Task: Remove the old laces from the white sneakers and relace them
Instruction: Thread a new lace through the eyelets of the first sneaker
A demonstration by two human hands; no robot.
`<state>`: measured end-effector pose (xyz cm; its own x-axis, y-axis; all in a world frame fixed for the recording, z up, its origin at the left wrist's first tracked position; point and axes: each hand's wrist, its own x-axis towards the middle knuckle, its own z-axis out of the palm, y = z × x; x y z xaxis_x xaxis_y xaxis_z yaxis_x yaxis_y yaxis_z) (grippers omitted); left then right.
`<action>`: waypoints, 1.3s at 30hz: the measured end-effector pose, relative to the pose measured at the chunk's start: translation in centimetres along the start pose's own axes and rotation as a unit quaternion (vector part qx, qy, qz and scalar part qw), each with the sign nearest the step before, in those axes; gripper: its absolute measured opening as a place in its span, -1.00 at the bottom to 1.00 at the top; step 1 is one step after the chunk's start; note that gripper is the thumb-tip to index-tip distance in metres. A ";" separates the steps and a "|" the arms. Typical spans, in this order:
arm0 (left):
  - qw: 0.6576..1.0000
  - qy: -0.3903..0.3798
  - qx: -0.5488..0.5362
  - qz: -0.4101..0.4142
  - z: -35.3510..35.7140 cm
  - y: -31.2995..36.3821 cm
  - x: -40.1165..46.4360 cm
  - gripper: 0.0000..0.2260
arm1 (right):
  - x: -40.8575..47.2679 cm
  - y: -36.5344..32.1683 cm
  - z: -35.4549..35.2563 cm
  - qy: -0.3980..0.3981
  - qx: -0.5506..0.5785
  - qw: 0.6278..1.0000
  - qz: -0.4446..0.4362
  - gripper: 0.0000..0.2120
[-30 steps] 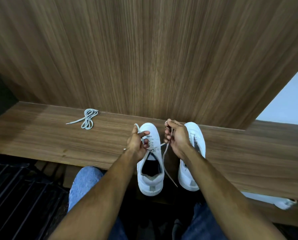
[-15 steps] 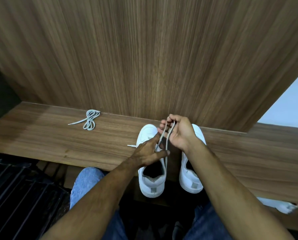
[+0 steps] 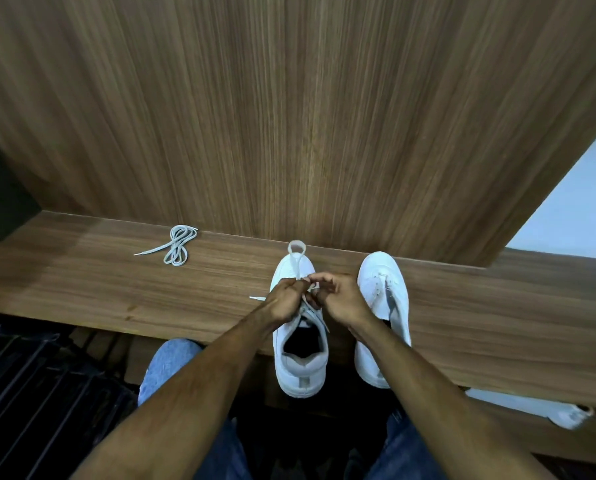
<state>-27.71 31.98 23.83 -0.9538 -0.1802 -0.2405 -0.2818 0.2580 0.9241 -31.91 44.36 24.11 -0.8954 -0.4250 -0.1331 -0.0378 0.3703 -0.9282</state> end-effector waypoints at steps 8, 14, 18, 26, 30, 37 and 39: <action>1.000 -0.015 0.004 -0.016 0.0 -0.1 0.4 -0.60 | 0.5 -0.3 -1.5 0.030 -0.209 0.974 -0.088 -0.80; 0.999 0.021 -0.032 -0.029 -0.6 -0.7 0.6 -0.66 | 0.0 0.8 -3.2 0.075 -0.108 0.991 -0.010 -0.77; 0.999 0.031 -0.029 -0.025 -0.7 -0.9 1.1 -0.68 | -1.8 0.6 -3.4 -0.075 -0.028 0.995 0.057 -0.77; 0.998 0.060 -0.007 -0.022 -0.5 -1.3 1.9 -0.73 | -2.1 -0.7 -1.6 -0.197 -0.132 0.971 0.021 -0.48; 0.996 0.075 -0.021 -0.037 -0.3 -1.6 2.1 -0.70 | -1.9 -0.1 -0.7 -0.174 -0.142 0.974 0.009 -0.60; 0.996 0.080 -0.040 -0.028 -0.6 -1.0 2.0 -0.67 | -1.1 1.1 1.2 -0.025 -0.181 0.982 -0.055 -0.87; 0.997 0.080 -0.013 -0.003 -1.2 -1.0 2.1 -0.64 | -0.9 1.5 1.6 -0.003 -0.091 0.996 -0.012 -0.78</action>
<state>-29.29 30.23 22.73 -0.9226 -0.3309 -0.1981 -0.2831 0.2321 0.9306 -30.44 43.95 22.27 -0.8909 -0.4397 -0.1141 -0.1393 0.5035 -0.8527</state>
